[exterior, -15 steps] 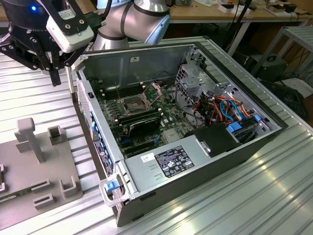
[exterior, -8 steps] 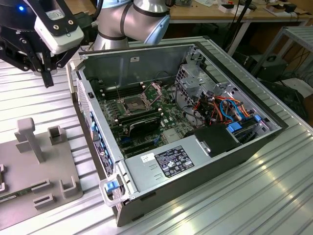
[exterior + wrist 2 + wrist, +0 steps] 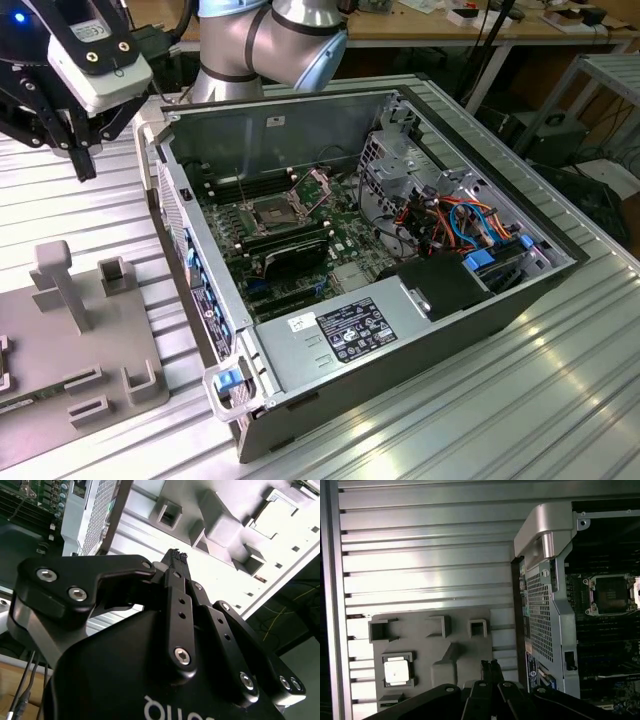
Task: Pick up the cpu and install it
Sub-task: 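Reach for the cpu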
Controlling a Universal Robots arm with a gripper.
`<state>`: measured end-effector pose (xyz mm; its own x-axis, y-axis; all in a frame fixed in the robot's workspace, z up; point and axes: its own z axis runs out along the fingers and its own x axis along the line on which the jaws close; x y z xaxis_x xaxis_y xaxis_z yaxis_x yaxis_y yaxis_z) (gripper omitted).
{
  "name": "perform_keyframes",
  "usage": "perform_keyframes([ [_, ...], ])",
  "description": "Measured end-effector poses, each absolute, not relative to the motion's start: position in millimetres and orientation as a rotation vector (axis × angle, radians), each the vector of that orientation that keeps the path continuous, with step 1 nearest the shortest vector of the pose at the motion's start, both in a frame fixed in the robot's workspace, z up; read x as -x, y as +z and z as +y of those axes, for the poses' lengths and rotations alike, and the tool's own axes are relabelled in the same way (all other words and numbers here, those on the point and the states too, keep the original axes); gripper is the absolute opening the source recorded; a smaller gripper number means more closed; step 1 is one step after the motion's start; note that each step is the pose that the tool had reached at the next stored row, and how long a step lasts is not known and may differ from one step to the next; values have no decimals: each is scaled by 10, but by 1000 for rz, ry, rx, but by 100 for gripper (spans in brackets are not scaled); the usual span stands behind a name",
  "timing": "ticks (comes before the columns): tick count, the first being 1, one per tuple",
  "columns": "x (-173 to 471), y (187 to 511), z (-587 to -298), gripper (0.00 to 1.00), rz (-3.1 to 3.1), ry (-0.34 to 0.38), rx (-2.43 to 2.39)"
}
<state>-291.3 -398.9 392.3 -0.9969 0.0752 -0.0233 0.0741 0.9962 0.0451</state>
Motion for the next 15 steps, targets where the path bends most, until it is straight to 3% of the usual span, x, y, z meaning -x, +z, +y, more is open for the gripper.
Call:
perform_keyframes([
  [15, 3153, 3917, -3989, 11, 3114, 69, -117],
])
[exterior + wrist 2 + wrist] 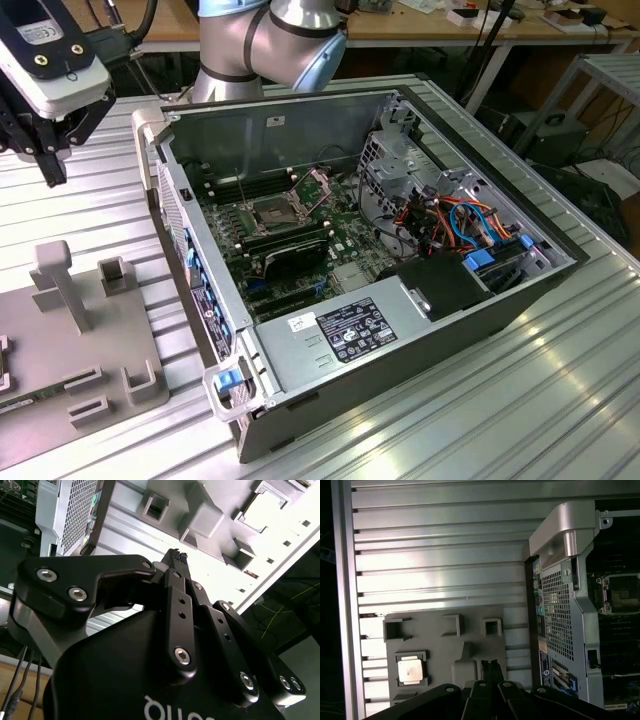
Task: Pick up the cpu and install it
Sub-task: 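Reach for the cpu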
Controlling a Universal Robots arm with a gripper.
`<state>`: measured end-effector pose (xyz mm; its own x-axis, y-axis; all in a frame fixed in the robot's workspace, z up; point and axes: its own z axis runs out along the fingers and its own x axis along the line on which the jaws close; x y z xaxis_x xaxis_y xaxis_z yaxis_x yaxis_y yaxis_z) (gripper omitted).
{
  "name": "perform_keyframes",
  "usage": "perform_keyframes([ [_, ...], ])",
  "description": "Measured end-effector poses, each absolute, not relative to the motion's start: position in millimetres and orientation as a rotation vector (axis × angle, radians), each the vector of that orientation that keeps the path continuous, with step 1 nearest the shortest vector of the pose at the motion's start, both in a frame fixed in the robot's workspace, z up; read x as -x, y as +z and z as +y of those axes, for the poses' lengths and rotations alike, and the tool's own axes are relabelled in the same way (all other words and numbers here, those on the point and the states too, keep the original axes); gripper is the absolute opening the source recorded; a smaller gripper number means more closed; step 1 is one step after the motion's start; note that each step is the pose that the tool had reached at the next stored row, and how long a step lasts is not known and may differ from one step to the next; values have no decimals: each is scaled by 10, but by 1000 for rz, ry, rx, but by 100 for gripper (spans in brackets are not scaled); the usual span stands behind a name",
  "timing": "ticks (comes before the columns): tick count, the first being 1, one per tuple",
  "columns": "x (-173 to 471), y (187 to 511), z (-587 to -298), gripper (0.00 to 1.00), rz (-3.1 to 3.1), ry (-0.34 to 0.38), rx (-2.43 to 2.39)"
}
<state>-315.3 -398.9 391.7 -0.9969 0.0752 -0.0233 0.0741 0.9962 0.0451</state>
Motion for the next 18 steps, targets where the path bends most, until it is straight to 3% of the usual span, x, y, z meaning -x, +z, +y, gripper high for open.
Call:
perform_keyframes([
  [18, 3517, 3908, -3988, 11, 3114, 69, -117],
])
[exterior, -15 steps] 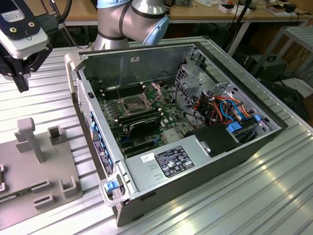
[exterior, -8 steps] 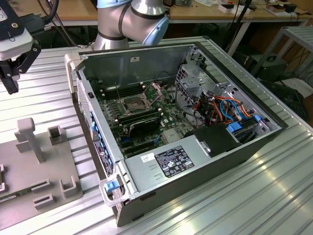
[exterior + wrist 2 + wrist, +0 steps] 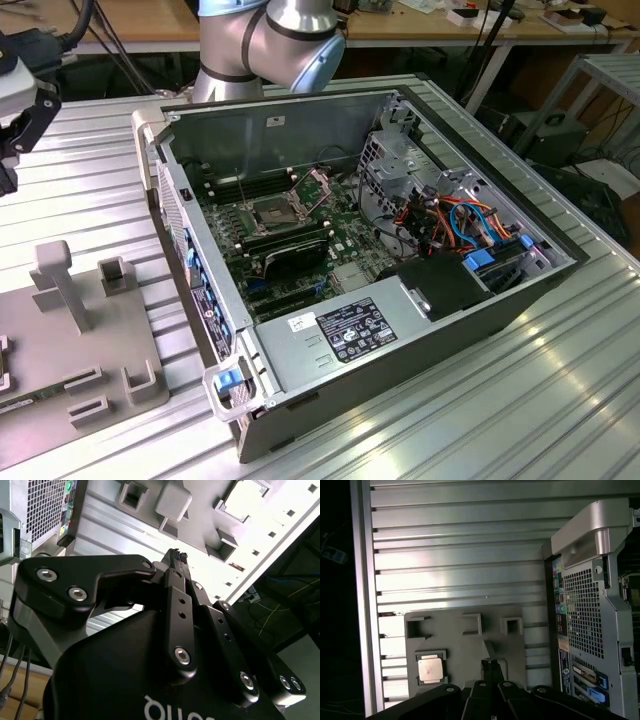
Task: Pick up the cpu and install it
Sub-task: 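Reach for the cpu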
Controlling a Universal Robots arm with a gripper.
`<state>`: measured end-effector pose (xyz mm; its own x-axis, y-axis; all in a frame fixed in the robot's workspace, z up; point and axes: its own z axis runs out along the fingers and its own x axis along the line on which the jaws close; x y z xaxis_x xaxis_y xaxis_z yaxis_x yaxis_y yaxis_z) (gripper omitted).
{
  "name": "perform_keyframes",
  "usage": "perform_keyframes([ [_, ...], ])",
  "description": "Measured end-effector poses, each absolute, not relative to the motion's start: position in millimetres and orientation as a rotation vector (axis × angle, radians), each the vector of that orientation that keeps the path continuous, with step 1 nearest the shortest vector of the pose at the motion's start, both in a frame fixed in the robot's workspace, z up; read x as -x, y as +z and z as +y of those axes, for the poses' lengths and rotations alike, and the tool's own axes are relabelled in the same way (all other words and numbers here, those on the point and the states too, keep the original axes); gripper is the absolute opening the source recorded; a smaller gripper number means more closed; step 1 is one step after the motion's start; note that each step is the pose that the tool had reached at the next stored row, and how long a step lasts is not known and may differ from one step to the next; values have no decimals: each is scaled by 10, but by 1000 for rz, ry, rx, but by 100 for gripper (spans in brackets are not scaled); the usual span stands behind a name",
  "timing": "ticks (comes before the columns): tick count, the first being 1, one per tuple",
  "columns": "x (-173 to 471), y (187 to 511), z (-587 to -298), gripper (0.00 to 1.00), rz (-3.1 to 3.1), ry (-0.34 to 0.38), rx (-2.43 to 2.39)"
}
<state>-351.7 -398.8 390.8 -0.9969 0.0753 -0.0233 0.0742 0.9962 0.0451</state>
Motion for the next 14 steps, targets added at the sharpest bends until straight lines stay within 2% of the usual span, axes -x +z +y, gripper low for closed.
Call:
perform_keyframes([
  [14, 3761, 3901, -3989, 11, 3114, 69, -117],
])
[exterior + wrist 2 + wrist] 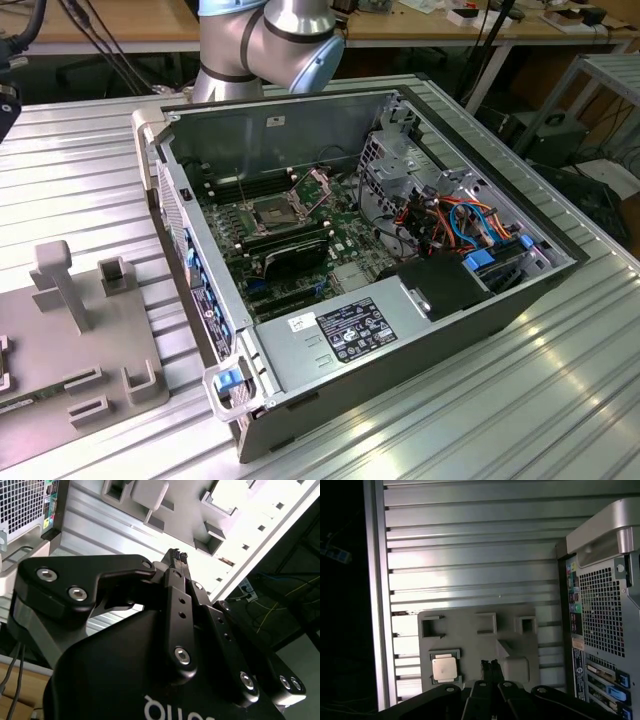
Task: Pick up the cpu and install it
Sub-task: 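Reach for the cpu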
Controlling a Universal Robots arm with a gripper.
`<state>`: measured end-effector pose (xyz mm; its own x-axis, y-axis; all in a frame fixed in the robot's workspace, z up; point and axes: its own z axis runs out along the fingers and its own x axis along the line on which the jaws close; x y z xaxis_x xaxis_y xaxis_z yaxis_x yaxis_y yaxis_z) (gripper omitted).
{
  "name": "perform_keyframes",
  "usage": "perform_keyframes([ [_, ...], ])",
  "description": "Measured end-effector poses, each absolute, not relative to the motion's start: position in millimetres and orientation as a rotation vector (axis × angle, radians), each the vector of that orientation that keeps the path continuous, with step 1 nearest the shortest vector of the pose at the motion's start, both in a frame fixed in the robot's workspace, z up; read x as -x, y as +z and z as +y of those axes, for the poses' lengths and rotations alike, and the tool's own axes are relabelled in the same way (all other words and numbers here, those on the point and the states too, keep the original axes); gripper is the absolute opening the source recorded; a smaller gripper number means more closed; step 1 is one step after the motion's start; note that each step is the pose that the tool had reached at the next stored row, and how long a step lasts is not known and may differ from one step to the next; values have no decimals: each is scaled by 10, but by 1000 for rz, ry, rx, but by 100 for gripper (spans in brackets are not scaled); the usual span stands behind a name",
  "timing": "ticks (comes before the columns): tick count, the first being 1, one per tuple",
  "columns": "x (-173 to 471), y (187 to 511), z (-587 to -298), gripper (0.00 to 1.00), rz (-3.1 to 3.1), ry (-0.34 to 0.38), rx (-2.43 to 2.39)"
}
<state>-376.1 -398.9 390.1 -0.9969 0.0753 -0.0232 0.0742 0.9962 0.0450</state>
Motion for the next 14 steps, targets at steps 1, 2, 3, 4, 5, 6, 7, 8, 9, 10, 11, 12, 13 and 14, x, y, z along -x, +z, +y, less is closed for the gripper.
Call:
perform_keyframes([
  [1, 3776, 3900, -3989, 11, 3114, 69, -117],
  [2, 3790, 3899, -3988, 11, 3114, 69, -117],
  [3, 3804, 3899, -3988, 11, 3114, 69, -117],
  [4, 3817, 3898, -3989, 11, 3114, 69, -117],
  [5, 3833, 3898, -3988, 11, 3114, 69, -117],
  [6, 3843, 3897, -3988, 11, 3114, 69, -117],
  [7, 3856, 3897, -3989, 11, 3114, 69, -117],
  [8, 3868, 3896, -3989, 11, 3114, 69, -117],
  [9, 3881, 3895, -3989, 11, 3114, 69, -117],
  [10, 3889, 3895, -3988, 11, 3114, 69, -117],
  [11, 3905, 3894, -3988, 11, 3114, 69, -117],
  [12, 3913, 3894, -3989, 11, 3114, 69, -116],
  [13, 3914, 3894, -3989, 11, 3114, 69, -116],
  [14, 3916, 3894, -3988, 11, 3114, 69, -117],
])
